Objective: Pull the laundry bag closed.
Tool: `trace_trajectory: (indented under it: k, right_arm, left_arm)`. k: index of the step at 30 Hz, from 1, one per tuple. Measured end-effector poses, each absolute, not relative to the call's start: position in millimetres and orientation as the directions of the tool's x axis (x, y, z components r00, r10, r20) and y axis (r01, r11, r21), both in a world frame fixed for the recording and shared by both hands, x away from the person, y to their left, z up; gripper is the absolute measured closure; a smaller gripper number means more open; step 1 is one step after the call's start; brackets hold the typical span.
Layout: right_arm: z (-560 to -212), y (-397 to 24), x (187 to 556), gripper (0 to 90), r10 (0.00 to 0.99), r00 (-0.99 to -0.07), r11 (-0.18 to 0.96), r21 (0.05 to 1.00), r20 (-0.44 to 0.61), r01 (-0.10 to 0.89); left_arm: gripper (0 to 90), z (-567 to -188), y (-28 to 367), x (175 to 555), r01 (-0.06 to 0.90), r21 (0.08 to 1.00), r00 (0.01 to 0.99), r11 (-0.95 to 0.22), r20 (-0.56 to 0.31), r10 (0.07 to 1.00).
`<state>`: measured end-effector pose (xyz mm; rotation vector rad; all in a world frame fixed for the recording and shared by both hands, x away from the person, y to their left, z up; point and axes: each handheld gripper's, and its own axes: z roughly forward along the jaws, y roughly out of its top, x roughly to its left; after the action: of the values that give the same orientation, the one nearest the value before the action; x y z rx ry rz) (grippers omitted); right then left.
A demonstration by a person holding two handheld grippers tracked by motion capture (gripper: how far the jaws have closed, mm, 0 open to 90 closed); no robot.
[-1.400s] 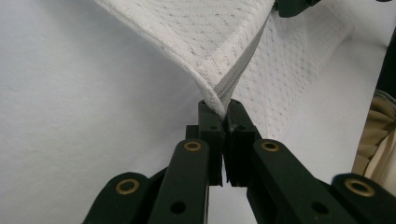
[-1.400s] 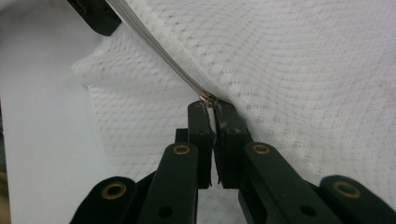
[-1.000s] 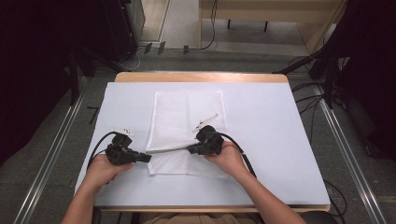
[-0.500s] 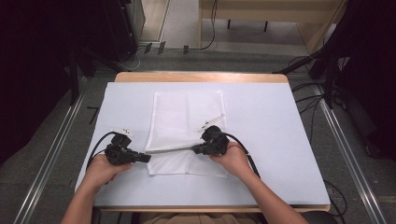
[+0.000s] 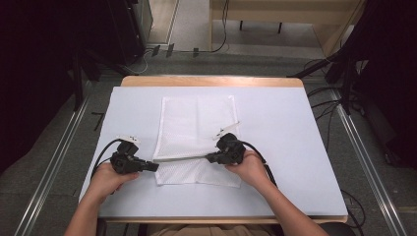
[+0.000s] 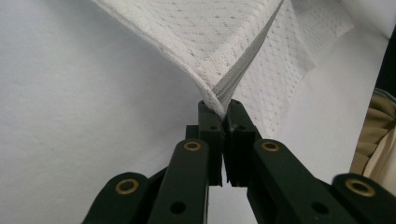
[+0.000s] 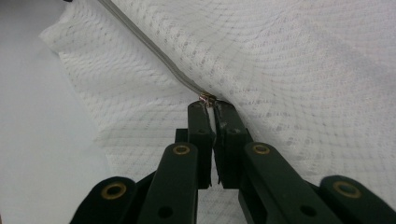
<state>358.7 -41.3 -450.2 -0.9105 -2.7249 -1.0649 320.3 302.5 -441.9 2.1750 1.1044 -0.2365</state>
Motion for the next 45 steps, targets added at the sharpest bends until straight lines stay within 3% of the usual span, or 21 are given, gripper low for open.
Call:
trace_trajectory:
  k: [45]
  right_arm:
    - [-446,-88,358,87.7,0.554,-0.784,0.549,0.586,0.279,0.596]
  left_arm:
    - [88.0,-443,311,320,0.789,0.471,0.603,-0.395,-0.468,0.646]
